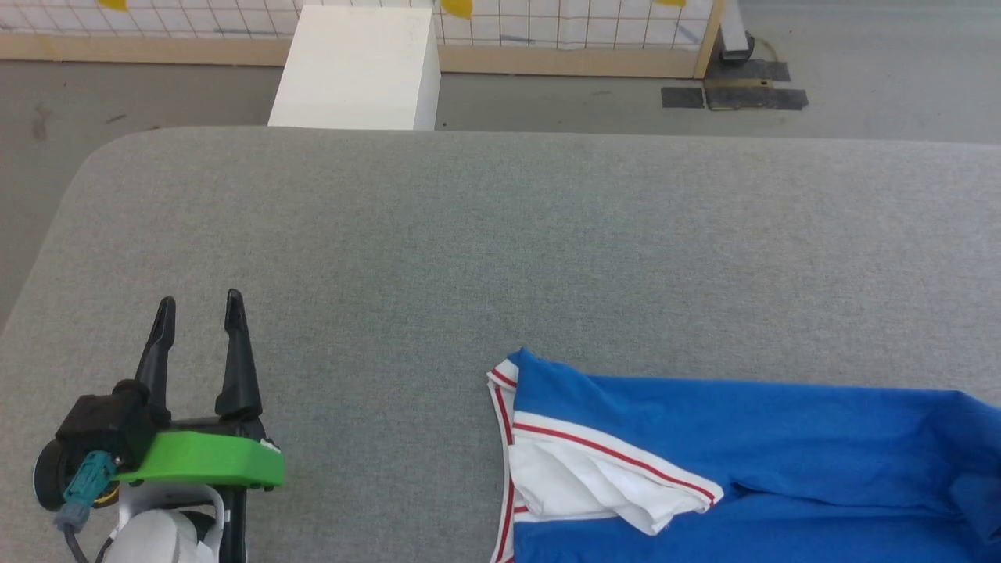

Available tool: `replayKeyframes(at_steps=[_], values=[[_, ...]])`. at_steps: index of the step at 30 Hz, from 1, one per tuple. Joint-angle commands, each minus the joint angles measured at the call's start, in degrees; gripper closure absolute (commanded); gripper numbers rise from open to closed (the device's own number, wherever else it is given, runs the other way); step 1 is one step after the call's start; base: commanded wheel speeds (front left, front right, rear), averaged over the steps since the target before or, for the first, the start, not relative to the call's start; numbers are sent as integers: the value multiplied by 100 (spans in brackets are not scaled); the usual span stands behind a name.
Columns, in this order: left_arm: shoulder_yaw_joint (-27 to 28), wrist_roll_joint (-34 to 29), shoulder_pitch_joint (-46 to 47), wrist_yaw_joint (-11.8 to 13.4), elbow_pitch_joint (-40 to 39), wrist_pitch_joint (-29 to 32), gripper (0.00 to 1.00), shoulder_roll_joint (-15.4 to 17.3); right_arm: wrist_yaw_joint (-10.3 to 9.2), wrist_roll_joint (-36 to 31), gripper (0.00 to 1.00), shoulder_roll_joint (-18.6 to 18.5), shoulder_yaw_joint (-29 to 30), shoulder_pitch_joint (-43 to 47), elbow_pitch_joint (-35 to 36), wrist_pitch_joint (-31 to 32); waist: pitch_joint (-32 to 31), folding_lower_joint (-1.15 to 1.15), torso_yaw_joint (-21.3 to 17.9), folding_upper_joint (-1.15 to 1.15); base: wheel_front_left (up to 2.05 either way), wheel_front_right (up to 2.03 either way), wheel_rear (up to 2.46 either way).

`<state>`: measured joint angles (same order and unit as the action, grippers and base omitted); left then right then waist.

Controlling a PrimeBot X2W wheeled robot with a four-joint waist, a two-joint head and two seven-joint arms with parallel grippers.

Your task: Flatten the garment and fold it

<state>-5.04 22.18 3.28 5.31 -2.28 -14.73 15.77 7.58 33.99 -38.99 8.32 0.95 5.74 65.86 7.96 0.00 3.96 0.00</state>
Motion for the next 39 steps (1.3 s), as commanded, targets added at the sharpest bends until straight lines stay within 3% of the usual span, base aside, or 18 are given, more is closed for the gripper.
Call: replayKeyframes(at_steps=[1, 6, 11, 19, 30, 31, 32, 33, 39], values=[[31, -69, -77, -33, -28, -27, 0, -35, -9, 164, 100, 34, -67, 48, 368, 171, -47, 0, -34, 0, 0, 0, 0], [28, -100, -117, -55, -55, -27, 0, -97, -9, 541, 100, 427, -675, -134, 1385, 314, -56, 0, -27, 0, 0, 0, 0], [-19, -125, -83, -103, -62, -27, 0, -144, -9, 608, 100, 816, -1812, -594, 1576, 76, -11, 0, 68, 0, 0, 0, 0], [-47, -174, -43, -126, -51, -27, 0, -188, -9, 543, 100, 1726, -3267, -1543, 677, -834, 124, 0, 351, 0, 0, 0, 0], [-59, -206, 18, -182, 63, -27, 0, -297, -9, 144, 100, 2692, -4193, -2206, -1080, -1791, 363, 0, 591, 0, 0, 0, 0], [-52, -210, 24, -190, 70, -27, 0, -306, -9, 73, 65, 2741, -4276, -2250, -1228, -1884, 383, 0, 590, 0, 0, 0, 0], [-47, -215, 30, -195, 75, -27, 0, -314, -9, 40, 5, 2779, -4336, -2282, -1329, -1953, 392, 0, 589, 0, 0, 0, 0], [-40, -222, 37, -201, 83, -27, 0, -323, -9, 11, 0, 2831, -4411, -2331, -1407, -2064, 399, 0, 581, 0, 0, 0, 0], [-3, -245, 55, -252, 164, -27, 0, -321, -9, 321, 0, 3009, -4857, -2662, -1206, -2373, 300, 0, 387, 0, 0, 0, 0]])
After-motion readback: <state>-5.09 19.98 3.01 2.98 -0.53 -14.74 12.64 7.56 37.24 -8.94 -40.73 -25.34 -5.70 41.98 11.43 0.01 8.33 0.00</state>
